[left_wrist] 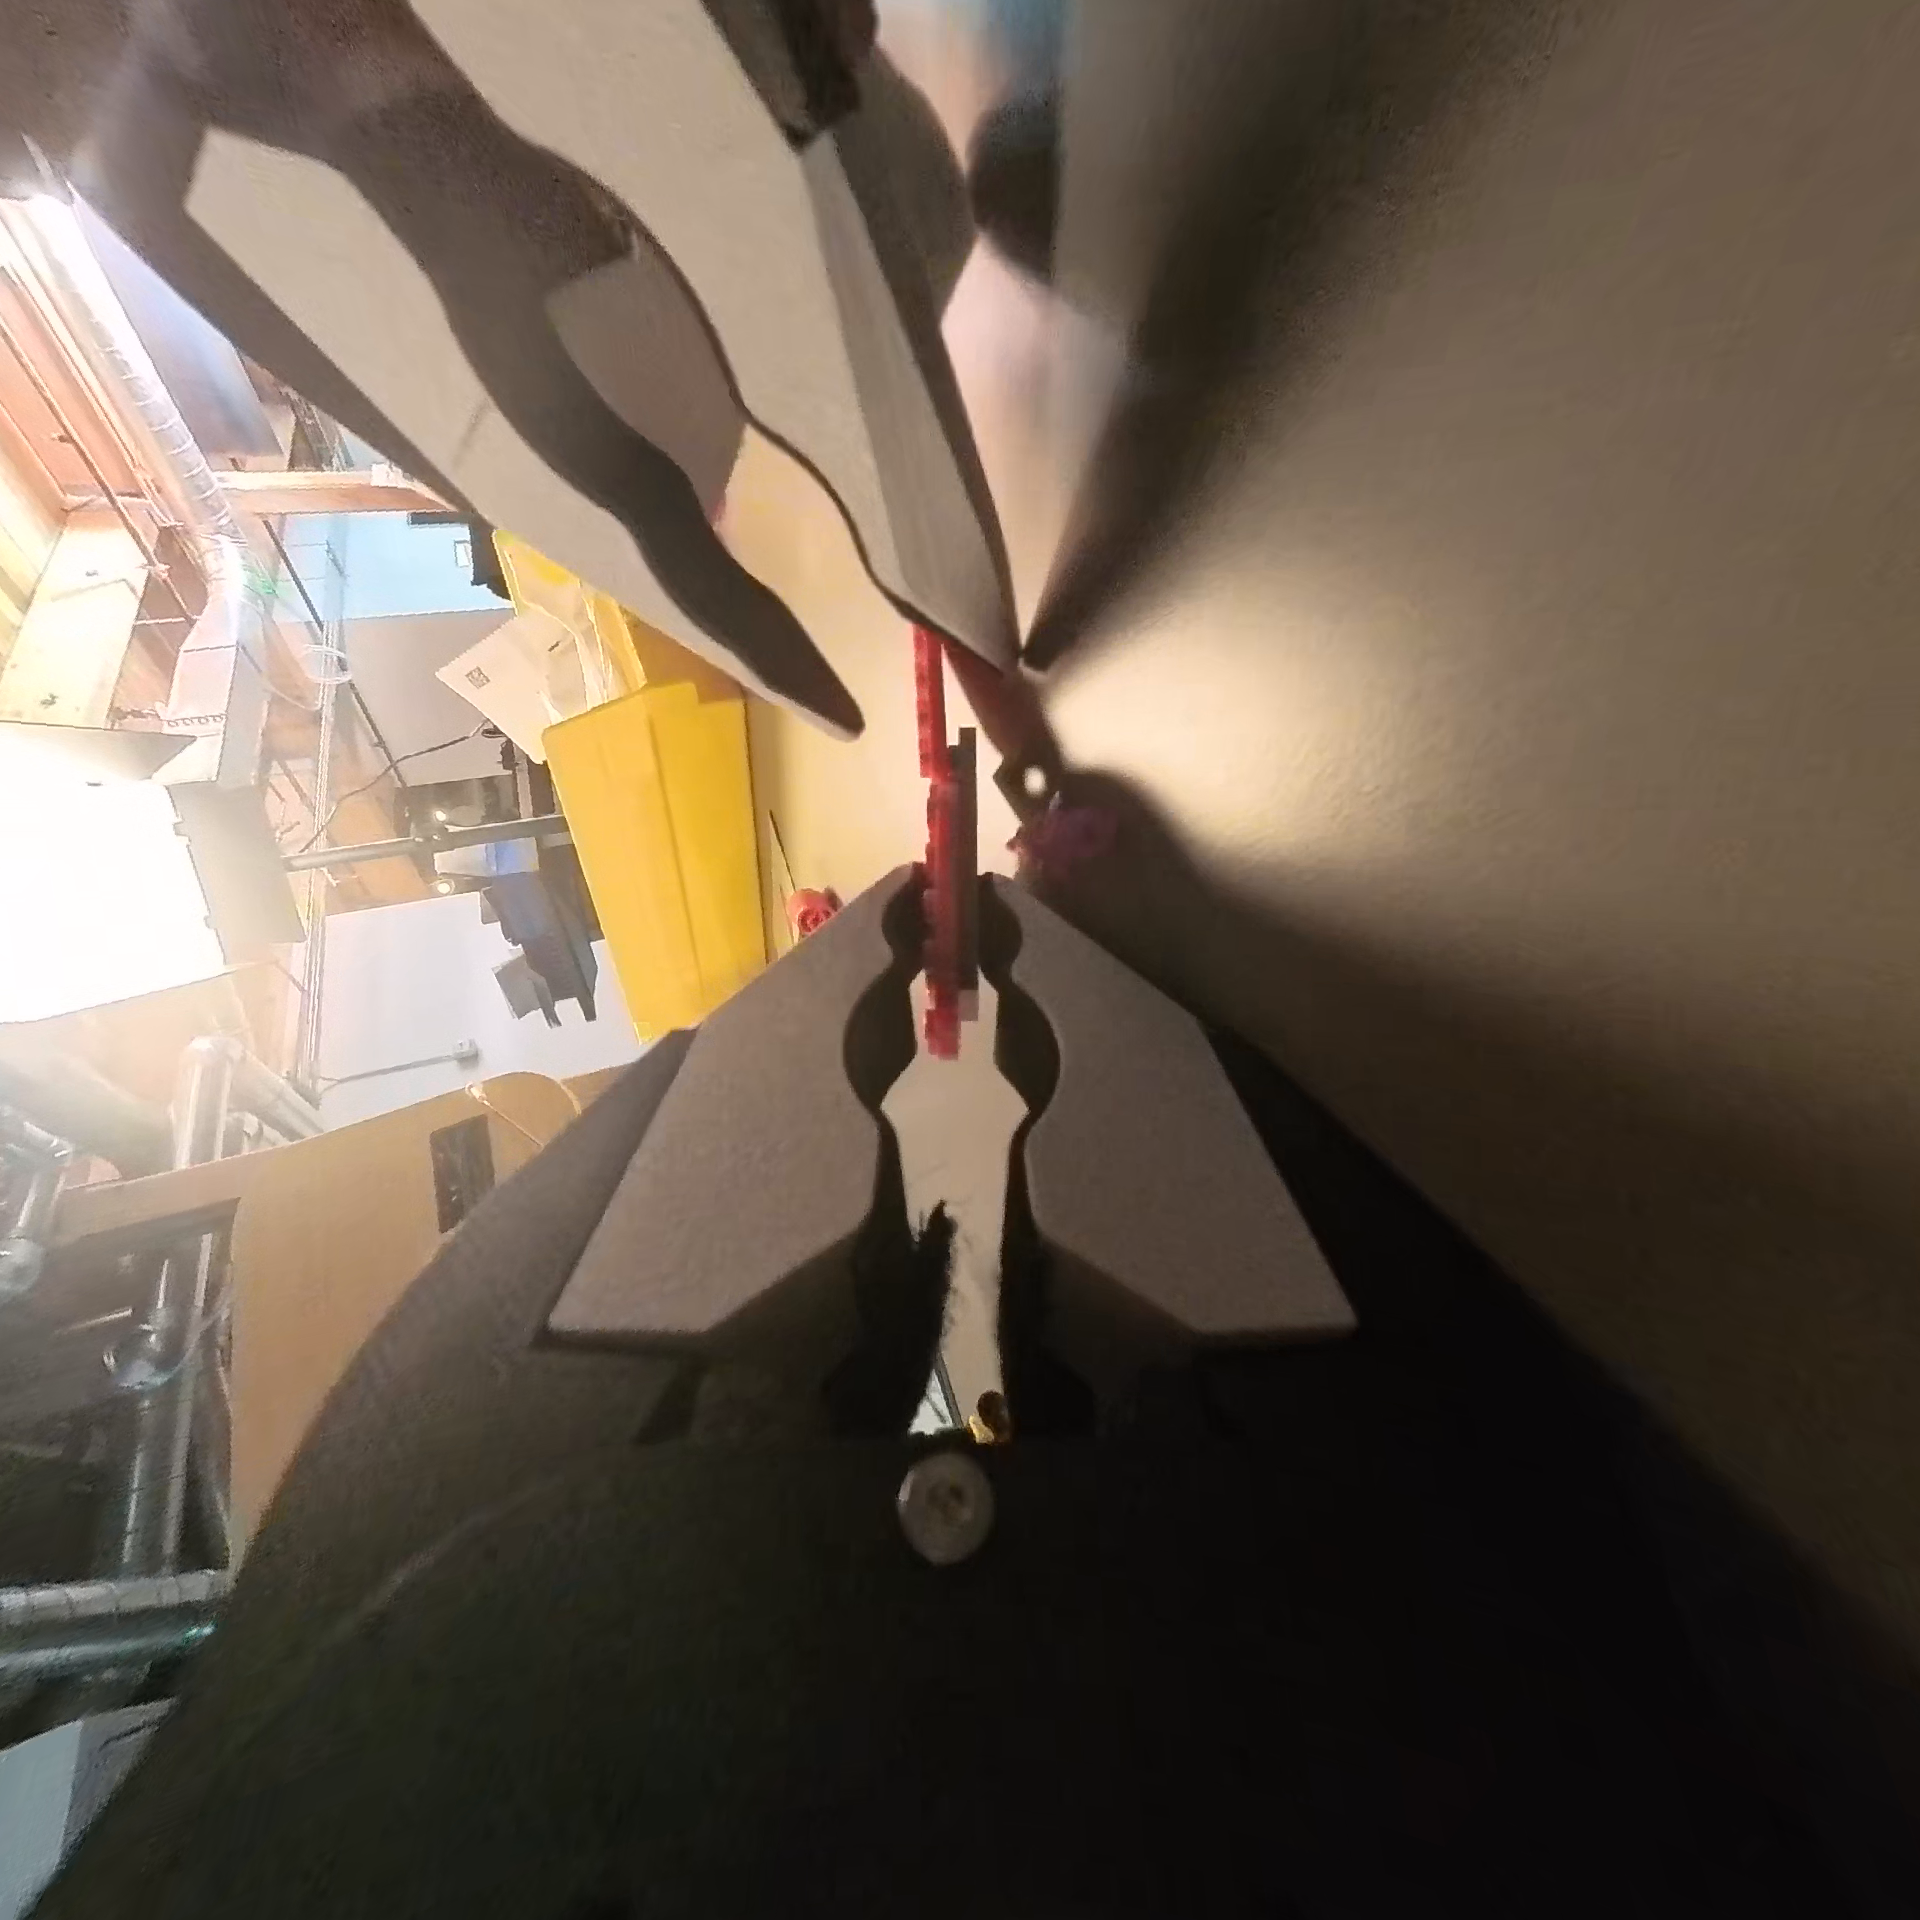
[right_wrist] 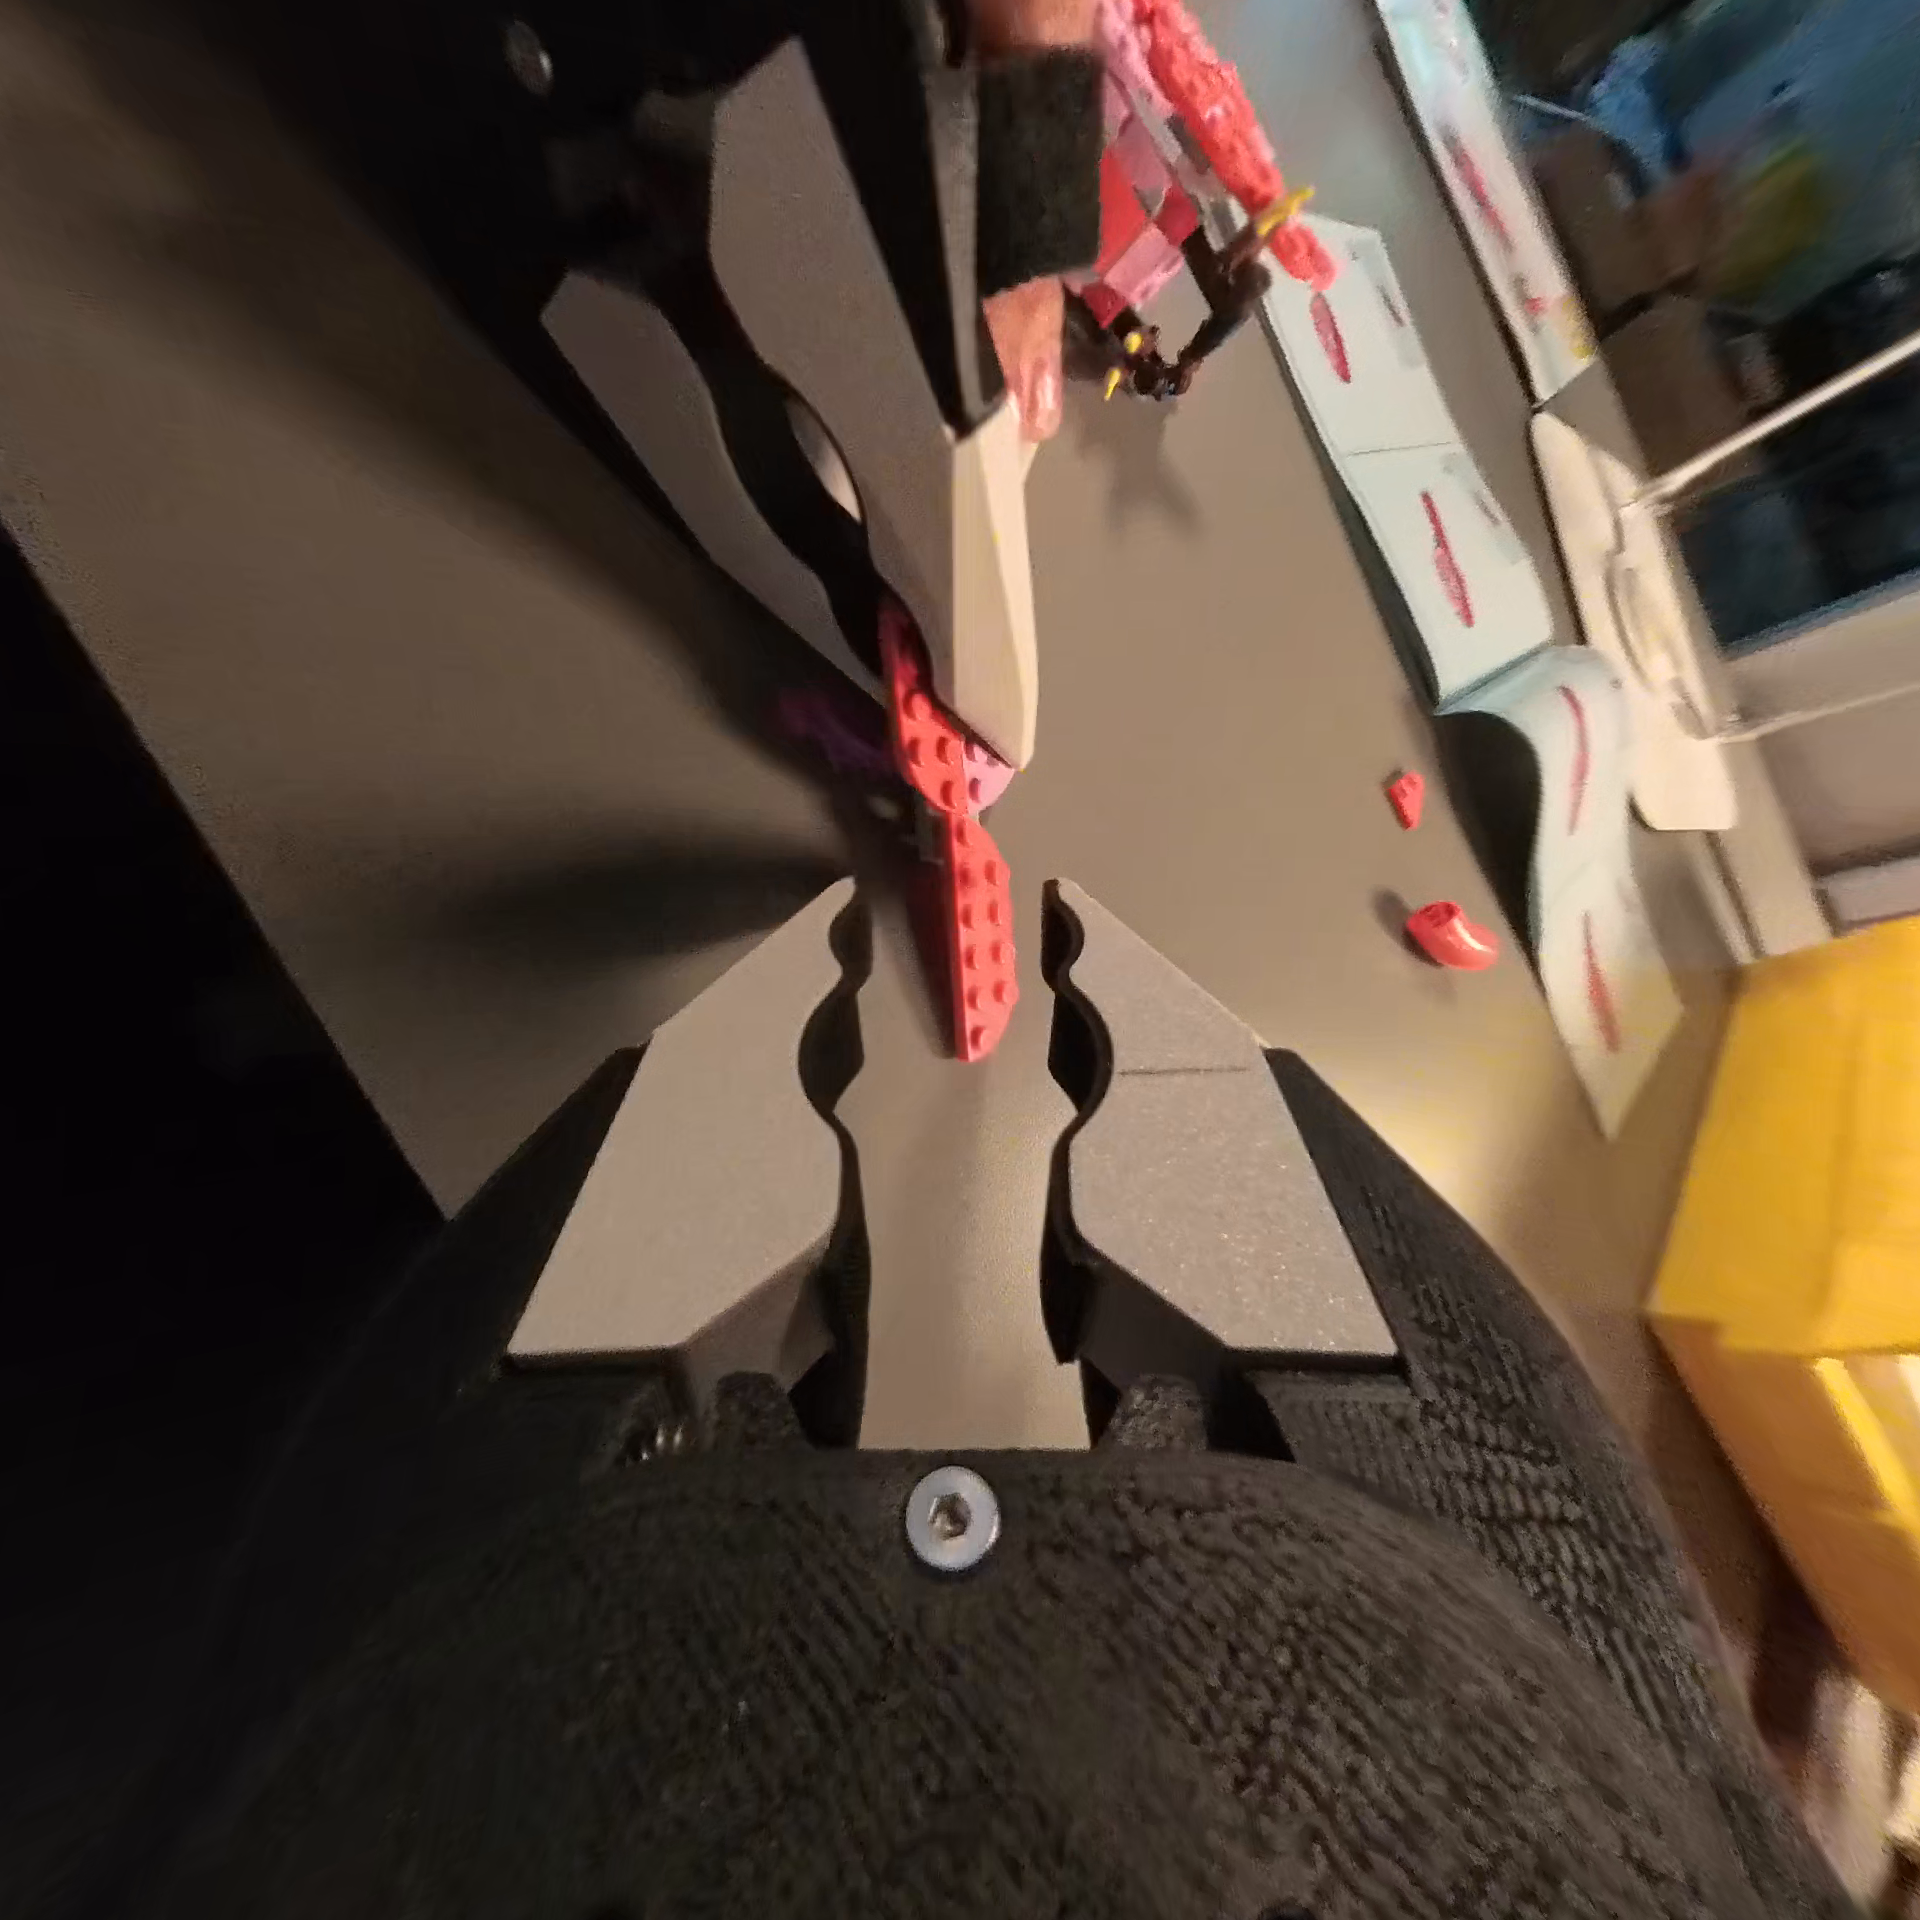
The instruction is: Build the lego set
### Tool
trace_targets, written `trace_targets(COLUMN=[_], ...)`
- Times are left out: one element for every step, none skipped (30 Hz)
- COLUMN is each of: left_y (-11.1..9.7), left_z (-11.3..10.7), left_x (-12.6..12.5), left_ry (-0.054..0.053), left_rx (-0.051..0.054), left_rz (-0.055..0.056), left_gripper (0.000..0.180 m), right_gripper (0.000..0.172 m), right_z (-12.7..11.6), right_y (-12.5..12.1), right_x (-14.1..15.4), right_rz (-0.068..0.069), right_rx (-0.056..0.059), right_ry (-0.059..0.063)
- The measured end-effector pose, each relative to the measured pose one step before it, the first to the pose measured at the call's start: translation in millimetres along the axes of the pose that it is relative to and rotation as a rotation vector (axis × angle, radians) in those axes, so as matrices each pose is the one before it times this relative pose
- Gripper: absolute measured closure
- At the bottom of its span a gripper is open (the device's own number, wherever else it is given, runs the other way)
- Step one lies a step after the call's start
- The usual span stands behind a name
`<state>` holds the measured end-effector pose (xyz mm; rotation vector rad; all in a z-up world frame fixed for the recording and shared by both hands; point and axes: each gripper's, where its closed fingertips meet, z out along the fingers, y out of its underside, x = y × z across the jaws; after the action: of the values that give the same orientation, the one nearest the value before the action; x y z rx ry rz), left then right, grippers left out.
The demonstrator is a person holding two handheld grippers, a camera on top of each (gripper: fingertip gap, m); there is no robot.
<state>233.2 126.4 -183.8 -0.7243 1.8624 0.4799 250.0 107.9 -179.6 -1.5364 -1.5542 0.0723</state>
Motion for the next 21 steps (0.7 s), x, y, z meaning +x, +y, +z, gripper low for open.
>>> trace_targets(left_y=[0.60,0.21,-0.09,-0.21,0.10,0.30,0.21,0.17,0.08,0.06,-0.05,-0.07,-0.07,-0.13,-0.07,-0.16,-0.28,-0.31,0.29,0.30,-0.05], left_z=[0.19,0.25,0.19,0.08,0.13,0.21,0.27,0.26,0.07,0.05,-0.07,0.08,0.16,0.17,0.22,0.15,0.25,0.04,0.06,-0.03,0.06], left_x=[-0.39,-0.43,-0.10,-0.27,0.02,0.08,0.23,0.17,-0.10,0.04,0.00,-0.12,-0.04,-0.08,-0.09,-0.01,-0.51,-1.25,-1.34,-1.09,-0.16], left_ry=[-0.0024,-0.0015,-0.0001,-0.0010,0.0012,0.0013,0.0009,0.0002,0.0009,0.0006,0.0001,0.0011,0.0007,-0.0003,0.0000,0.0019,0.0010,-0.0013,0.0008,0.0023,0.0044], left_rx=[-0.0041,-0.0023,0.0002,0.0010,-0.0012,-0.0021,-0.0019,-0.0011,-0.0006,0.0005,0.0013,0.0014,0.0014,0.0009,0.0003,0.0012,0.0035,0.0059,0.0036,0.0038,0.0050], left_rz=[-0.0036,-0.0038,-0.0059,-0.0058,-0.0038,-0.0022,-0.0008,-0.0010,-0.0035,-0.0041,-0.0052,-0.0068,-0.0062,-0.0062,-0.0075,-0.0119,-0.0190,-0.0254,-0.0298,-0.0288,-0.0221], left_gripper=[0.174,0.174,0.174,0.174,0.174,0.174,0.174,0.174,0.174,0.173,0.174,0.173,0.173,0.173,0.174,0.173,0.174,0.174,0.174,0.174,0.174], right_gripper=[0.144,0.144,0.143,0.144,0.145,0.147,0.150,0.154,0.156,0.157,0.158,0.158,0.158,0.159,0.159,0.159,0.158,0.158,0.156,0.154,0.154], right_z=[0.72,0.74,0.91,1.07,1.04,1.05,0.98,0.89,0.88,0.65,0.26,0.24,0.15,0.09,-0.10,0.03,-0.01,-0.15,-0.15,-0.18,0.09], right_y=[-0.57,-0.37,-0.25,-0.12,-0.29,-0.13,-0.19,-0.41,-0.43,-0.23,-0.02,0.11,0.18,0.06,0.19,0.03,0.05,-0.11,-0.29,-0.19,-0.14], right_x=[-0.01,0.67,0.55,0.27,-0.08,-0.55,-0.95,-0.90,-0.38,0.12,0.23,0.16,0.18,0.02,0.13,0.21,0.27,0.71,0.86,1.13,1.18], right_rz=[-0.0079,0.0019,0.0062,0.0049,0.0017,0.0015,0.0031,0.0017,-0.0009,-0.0021,0.0002,0.0048,0.0069,0.0064,0.0056,0.0041,0.0013,-0.0005,-0.0025,-0.0037,-0.0042], right_rx=[-0.0103,-0.0100,-0.0087,-0.0063,-0.0049,-0.0056,-0.0049,-0.0029,-0.0014,-0.0013,-0.0019,-0.0015,0.0004,0.0019,0.0017,0.0011,0.0014,0.0019,0.0022,0.0017,0.0018], right_ry=[0.0166,0.0112,0.0058,0.0022,0.0013,-0.0018,-0.0035,-0.0013,0.0044,0.0075,0.0060,0.0043,0.0021,0.0000,-0.0004,-0.0001,0.0015,0.0044,0.0070,0.0092,0.0119])
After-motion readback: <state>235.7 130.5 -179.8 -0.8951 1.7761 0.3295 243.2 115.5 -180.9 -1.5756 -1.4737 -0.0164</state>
